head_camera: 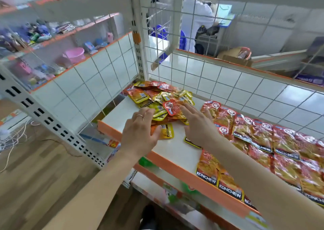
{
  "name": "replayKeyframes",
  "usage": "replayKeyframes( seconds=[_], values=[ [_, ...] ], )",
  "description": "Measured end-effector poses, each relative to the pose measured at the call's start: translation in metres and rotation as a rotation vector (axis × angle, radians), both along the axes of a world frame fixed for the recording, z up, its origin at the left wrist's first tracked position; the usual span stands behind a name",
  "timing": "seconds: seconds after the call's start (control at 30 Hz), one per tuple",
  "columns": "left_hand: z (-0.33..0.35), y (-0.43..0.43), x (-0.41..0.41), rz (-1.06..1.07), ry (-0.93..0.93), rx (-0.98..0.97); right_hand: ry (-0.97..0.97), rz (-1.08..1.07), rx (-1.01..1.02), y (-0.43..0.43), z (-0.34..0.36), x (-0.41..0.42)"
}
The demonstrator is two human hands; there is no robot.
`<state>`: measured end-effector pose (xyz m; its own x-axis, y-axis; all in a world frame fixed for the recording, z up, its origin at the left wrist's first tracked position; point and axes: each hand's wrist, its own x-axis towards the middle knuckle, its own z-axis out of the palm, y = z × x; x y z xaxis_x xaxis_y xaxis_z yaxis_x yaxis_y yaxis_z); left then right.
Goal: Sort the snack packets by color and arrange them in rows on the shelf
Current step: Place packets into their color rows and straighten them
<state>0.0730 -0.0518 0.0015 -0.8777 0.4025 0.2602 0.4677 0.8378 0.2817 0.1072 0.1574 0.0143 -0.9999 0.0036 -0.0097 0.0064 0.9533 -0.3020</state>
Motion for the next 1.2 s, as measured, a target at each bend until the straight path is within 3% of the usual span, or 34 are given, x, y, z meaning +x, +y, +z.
replayKeyframes(
  seconds=[0.3,0.47,0.7,0.83,1.03,1.2],
  values=[
    [-0.011,0.004,-0.085,-0.179,-0.047,-0.041,-0.149,-0.127,0.141,-0.010,-0.018,-0.080],
    [-0.001,0.022,-0.128,-0.223,-0.113,-0.081,-0.039,-0.149,0.229,-0.015,-0.033,-0.079],
    [0.009,0.052,-0.160,-0.343,-0.169,-0.328,-0.015,-0.069,0.157,-0.024,-0.036,-0.054],
    [-0.002,0.068,-0.167,-0.276,-0.242,-0.217,0.031,-0.061,0.101,-0.022,-0.043,-0.042],
    [-0.016,0.072,-0.169,-0.357,-0.188,-0.040,0.353,-0.109,-0.018,-0.020,-0.049,-0.031],
    [-0.011,0.057,-0.155,-0.493,-0.001,0.168,0.572,-0.295,-0.360,-0.017,-0.031,-0.020]
  ],
)
